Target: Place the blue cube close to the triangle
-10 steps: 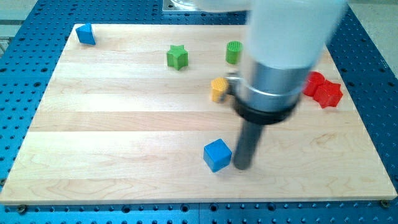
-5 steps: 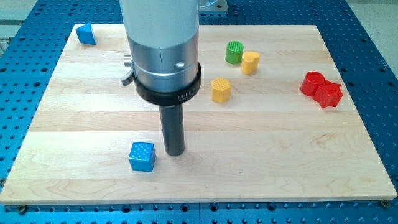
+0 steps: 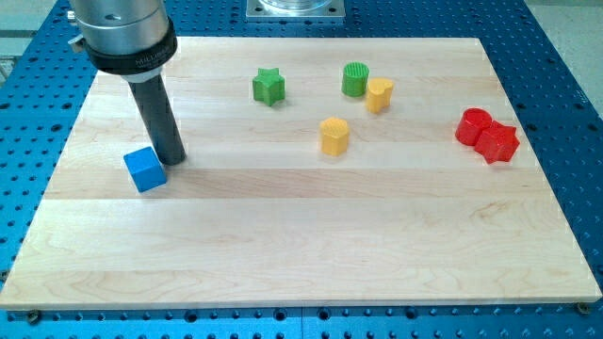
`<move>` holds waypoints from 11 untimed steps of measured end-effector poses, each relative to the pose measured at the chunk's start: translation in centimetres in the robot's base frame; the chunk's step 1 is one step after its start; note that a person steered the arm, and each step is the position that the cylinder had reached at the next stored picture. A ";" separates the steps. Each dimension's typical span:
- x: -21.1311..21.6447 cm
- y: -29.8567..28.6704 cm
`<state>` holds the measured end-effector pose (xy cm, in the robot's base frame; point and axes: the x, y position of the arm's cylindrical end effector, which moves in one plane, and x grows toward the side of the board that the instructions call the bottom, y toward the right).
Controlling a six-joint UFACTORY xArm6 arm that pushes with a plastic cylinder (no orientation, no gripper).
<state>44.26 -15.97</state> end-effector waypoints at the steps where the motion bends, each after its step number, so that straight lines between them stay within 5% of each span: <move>1: 4.9 2.4; 4: 2.3 -7.6; 6: -11.3 -5.1; 8: -8.4 -8.4; 9: -13.0 -7.1; 11: -14.1 -5.8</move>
<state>30.20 -21.80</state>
